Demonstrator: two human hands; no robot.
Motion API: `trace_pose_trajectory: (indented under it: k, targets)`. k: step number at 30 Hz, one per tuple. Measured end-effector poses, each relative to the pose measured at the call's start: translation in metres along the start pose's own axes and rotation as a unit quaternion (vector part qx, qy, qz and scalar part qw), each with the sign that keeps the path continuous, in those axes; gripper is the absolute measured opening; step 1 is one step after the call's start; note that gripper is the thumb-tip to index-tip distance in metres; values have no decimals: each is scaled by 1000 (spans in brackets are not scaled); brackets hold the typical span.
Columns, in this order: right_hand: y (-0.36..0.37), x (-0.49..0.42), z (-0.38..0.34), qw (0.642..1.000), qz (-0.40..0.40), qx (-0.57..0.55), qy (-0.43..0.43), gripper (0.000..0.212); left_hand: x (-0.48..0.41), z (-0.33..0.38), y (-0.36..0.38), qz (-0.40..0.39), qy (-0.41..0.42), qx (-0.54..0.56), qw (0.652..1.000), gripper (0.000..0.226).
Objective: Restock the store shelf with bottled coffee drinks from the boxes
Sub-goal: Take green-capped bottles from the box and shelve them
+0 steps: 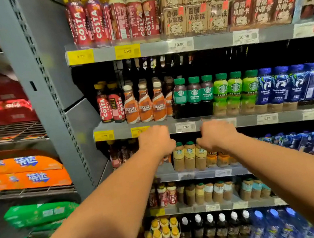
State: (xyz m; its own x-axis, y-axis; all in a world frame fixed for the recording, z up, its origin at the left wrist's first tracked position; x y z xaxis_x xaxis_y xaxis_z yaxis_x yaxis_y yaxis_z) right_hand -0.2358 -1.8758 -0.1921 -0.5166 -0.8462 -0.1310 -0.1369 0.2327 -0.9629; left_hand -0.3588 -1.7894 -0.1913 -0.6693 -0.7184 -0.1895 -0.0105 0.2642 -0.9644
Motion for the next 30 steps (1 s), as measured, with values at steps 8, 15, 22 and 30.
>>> trace_pose_trajectory:
  k: [8,15,22,30]
  targets:
    - [82,47,-19,996,-76,-3,-39,27,86,-6,83,-76,-28,-5,997,30]
    - [176,84,-36,988,-143,-24,-50,28,137,-22,160,-116,-49,9,992,20]
    - [267,113,-36,982,-180,-33,-53,28,174,-26,250,-159,-53,11,986,26]
    - [391,152,-33,970,-234,-59,-16,19,216,-23,360,-199,-16,35,979,29]
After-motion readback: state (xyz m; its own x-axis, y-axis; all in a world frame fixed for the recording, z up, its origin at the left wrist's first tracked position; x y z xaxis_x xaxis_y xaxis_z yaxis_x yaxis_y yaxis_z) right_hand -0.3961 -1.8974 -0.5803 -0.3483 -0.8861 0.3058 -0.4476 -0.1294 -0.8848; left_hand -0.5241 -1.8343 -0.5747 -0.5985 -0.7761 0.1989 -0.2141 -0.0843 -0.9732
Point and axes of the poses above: each hand's wrist, its own x-axis away from the middle knuckle, its own y-axis out of the palm, z = x × y, the point moved 8 cm from there along -x, towards the middle knuckle, and after that the axes turned 15 degrees about -x, right-handed, at the moved point
